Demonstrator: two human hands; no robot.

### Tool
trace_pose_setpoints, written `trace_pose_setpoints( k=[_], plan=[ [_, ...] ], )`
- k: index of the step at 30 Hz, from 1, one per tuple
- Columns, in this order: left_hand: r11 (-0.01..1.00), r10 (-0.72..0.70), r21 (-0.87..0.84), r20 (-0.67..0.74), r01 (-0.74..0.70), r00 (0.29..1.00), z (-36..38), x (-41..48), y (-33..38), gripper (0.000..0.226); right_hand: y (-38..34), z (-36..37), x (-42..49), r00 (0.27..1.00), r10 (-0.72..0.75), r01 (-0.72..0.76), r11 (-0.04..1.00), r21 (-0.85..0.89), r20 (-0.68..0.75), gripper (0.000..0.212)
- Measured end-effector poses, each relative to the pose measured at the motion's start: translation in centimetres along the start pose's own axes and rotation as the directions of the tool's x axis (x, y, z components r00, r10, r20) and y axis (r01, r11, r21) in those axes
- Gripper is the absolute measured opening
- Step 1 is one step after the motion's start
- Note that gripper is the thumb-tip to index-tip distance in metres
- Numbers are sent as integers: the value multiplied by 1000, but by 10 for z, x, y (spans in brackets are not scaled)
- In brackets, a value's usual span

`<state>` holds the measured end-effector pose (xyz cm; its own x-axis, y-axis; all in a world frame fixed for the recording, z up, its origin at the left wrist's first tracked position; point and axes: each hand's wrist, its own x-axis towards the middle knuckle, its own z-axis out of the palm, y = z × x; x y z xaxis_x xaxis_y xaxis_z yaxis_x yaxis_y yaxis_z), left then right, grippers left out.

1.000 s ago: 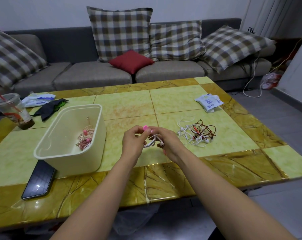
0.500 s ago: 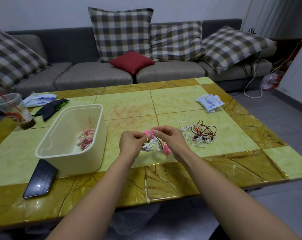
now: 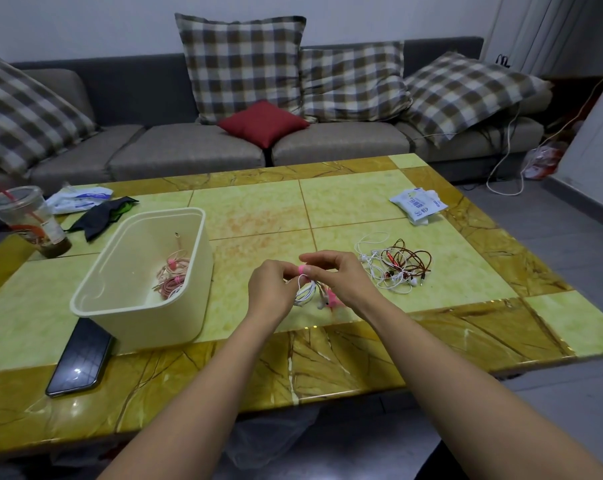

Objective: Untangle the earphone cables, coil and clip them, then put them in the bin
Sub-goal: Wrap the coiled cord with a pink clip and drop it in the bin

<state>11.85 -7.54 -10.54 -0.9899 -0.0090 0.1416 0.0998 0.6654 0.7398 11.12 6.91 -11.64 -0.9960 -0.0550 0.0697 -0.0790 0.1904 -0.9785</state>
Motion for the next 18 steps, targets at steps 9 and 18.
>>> trace_pose_setpoints(
  k=[9,18],
  plan=[
    [995,-3,99,15,1,1000,0,-1,-5,6,4,6,1,998,55,-50,991,123,-36,16],
    [884,-218,-375,199,280,955,-9,-2,-5,20,6,12,4,978,210,-204,956,210,-5,19]
  ],
)
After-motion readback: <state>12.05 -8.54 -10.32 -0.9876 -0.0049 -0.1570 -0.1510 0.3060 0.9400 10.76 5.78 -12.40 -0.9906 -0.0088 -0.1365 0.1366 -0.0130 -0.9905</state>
